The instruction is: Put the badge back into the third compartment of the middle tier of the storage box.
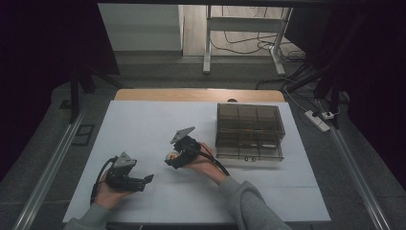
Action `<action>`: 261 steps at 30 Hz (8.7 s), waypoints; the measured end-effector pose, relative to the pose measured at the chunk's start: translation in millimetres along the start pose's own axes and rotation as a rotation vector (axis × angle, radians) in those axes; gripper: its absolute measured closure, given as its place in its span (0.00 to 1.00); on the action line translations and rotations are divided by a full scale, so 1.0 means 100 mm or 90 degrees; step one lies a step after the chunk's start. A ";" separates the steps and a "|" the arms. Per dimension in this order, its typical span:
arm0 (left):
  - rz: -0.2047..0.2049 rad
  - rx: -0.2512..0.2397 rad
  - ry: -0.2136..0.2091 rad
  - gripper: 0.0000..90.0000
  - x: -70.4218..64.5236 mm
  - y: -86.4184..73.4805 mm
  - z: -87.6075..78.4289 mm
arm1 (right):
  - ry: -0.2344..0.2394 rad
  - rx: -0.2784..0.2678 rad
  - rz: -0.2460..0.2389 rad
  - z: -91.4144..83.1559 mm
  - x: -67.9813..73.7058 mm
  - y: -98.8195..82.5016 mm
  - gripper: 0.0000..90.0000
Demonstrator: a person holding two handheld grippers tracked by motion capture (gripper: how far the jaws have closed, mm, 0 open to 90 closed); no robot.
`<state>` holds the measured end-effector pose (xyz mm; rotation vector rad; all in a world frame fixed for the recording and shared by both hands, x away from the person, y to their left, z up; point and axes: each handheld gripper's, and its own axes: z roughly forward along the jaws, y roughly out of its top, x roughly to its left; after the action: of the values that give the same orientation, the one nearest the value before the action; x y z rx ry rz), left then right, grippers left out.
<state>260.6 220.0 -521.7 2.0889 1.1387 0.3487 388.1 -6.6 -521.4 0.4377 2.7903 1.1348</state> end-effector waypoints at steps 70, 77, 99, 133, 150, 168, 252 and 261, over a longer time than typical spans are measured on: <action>-0.005 0.007 0.003 0.12 0.02 -0.01 0.02 | -0.030 -0.038 -0.008 -0.12 0.04 -0.02 0.52; -0.005 0.007 0.003 0.12 0.02 -0.01 0.02 | -0.031 -0.048 0.000 -0.21 0.05 -0.05 0.52; -0.005 0.007 0.006 0.12 0.02 -0.01 0.02 | -0.046 -0.083 0.015 -0.53 0.00 -0.17 0.52; -0.011 0.003 0.004 0.12 0.03 -0.01 0.02 | -0.091 -0.112 0.018 -1.11 -0.03 -0.45 0.52; -0.010 0.003 0.002 0.12 0.03 -0.01 0.01 | -0.115 -0.121 0.036 -1.38 -0.08 -0.63 0.52; -0.011 0.004 0.002 0.12 0.03 -0.01 0.02 | -0.153 -0.131 0.061 -1.70 -0.16 -0.84 0.52; -0.008 -0.007 -0.008 0.12 0.03 0.00 0.01 | -0.243 -0.160 0.163 -2.46 -0.25 -1.86 0.36; -0.007 -0.013 -0.018 0.12 0.03 0.00 0.01 | -0.232 -0.161 0.154 -2.49 -0.09 -2.05 0.35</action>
<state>262.6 221.7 -522.3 2.0619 1.1260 0.3241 301.0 -315.9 -485.5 0.8729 2.2933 1.2816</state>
